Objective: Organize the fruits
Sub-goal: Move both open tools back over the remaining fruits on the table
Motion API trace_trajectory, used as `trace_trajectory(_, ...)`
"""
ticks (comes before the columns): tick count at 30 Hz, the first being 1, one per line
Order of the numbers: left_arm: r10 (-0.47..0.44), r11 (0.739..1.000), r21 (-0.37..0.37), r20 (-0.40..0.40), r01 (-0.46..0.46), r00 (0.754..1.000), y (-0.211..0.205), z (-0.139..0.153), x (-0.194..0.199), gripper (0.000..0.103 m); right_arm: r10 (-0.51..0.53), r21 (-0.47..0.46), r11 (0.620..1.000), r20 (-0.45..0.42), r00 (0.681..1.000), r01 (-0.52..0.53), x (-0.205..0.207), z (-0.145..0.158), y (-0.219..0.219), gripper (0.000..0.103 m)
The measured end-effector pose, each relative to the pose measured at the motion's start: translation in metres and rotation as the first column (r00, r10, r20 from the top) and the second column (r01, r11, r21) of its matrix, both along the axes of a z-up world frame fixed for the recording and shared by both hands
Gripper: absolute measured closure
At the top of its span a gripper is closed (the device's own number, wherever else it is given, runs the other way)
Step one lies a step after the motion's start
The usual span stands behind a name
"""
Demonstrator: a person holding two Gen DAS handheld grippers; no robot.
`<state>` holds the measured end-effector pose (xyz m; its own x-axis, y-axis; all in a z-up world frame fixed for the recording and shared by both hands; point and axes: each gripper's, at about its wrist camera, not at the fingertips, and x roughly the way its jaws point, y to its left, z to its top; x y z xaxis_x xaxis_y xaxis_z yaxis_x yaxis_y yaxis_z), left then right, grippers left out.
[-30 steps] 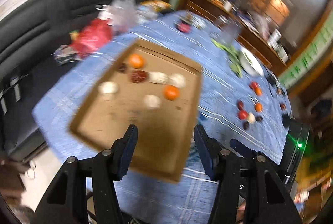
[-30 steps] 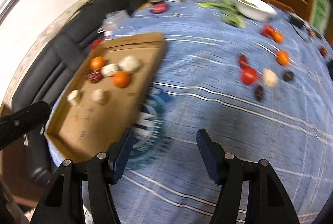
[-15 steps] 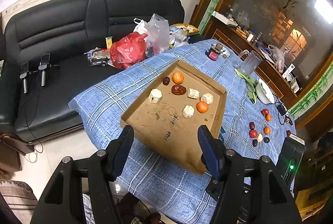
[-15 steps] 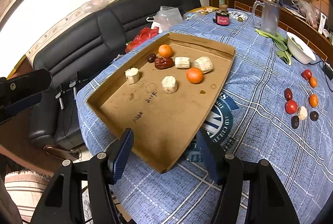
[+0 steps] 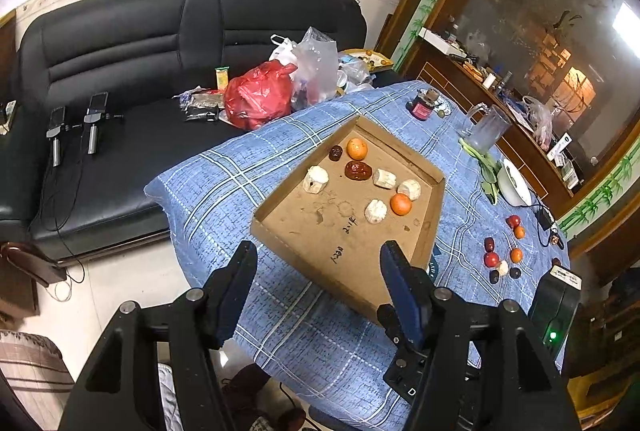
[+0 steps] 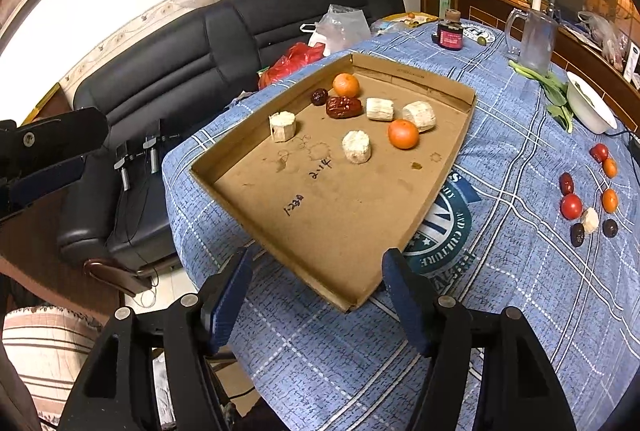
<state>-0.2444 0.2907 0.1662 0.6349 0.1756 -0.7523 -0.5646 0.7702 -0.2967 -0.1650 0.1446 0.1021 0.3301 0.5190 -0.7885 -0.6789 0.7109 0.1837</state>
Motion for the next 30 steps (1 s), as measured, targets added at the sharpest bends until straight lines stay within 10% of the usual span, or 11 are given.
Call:
trace_trajectory(18, -0.013, 1.0, 0.009, -0.032, 0.013, 0.999, -0.021, -0.005, 0.021, 0.04, 0.004, 0.03, 1.0, -0.038, 0.999, -0.003, 0.011, -0.006, -0.017, 0.031)
trace_trajectory(30, -0.183, 0.982, 0.027, -0.081, 0.186, 0.98, -0.091, -0.022, 0.071, 0.04, -0.234, 0.031, 0.97, -0.119, 0.965, 0.239, 0.048, -0.032, -0.105, 0.031)
